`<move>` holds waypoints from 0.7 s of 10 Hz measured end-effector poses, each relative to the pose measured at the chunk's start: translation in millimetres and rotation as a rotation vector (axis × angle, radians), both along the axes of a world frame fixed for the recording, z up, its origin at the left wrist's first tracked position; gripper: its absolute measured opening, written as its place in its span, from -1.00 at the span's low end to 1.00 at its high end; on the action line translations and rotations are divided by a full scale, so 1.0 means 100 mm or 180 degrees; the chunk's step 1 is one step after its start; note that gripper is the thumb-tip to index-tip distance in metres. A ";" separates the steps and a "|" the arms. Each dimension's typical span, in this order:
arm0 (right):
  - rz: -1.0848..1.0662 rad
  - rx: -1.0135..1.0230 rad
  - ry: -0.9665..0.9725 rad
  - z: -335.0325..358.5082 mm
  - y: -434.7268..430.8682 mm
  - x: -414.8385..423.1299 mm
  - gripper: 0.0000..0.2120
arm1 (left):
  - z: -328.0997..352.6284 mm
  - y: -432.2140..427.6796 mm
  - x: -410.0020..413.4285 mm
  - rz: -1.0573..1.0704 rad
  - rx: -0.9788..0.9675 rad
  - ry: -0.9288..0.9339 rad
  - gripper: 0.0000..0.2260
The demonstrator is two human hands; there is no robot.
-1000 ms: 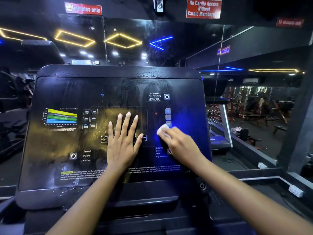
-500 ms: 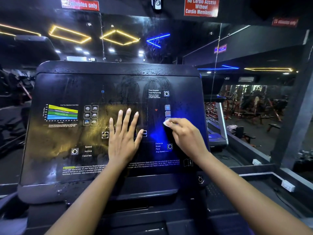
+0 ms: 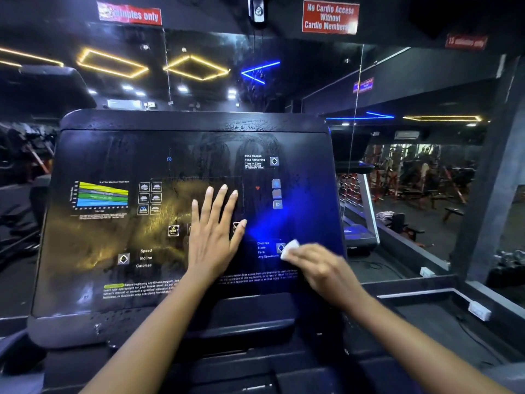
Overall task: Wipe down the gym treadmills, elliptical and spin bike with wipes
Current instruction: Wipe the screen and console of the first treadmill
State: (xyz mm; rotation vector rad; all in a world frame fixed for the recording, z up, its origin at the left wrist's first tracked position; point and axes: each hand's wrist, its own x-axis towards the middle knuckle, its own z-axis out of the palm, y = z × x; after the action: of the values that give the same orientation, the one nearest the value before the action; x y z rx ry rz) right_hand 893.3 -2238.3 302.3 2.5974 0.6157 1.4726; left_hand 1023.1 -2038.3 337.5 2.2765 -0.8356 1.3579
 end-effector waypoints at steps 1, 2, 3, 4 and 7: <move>-0.0213 0.0383 -0.0591 0.73 -0.29 0.29 -0.68 | 0.18 -0.23 -0.03 -0.0072 0.0207 -0.0112 -0.48; -0.0316 0.0313 -0.0795 1.16 -0.36 0.59 -0.66 | 0.28 -0.38 -0.01 -0.0031 0.0327 -0.0134 -0.48; -0.0282 -0.0063 -0.0793 1.48 -0.33 0.89 -0.63 | 0.30 -0.47 0.03 0.0011 0.0447 -0.0086 -0.48; -0.0156 -0.0831 -0.0686 1.79 -0.32 1.17 -0.63 | 0.22 -0.52 0.09 0.0110 0.0663 -0.0088 -0.43; -0.0679 -0.0336 -0.0643 1.59 -1.04 0.92 -0.58 | 0.17 -0.51 0.10 0.0190 0.0693 -0.0183 -0.41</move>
State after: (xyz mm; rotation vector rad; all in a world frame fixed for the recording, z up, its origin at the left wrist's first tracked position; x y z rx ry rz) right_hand 985.5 -2342.6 461.6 2.3147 0.3696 1.5603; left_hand 1033.2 -2089.1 354.7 2.4539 -0.9848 1.4263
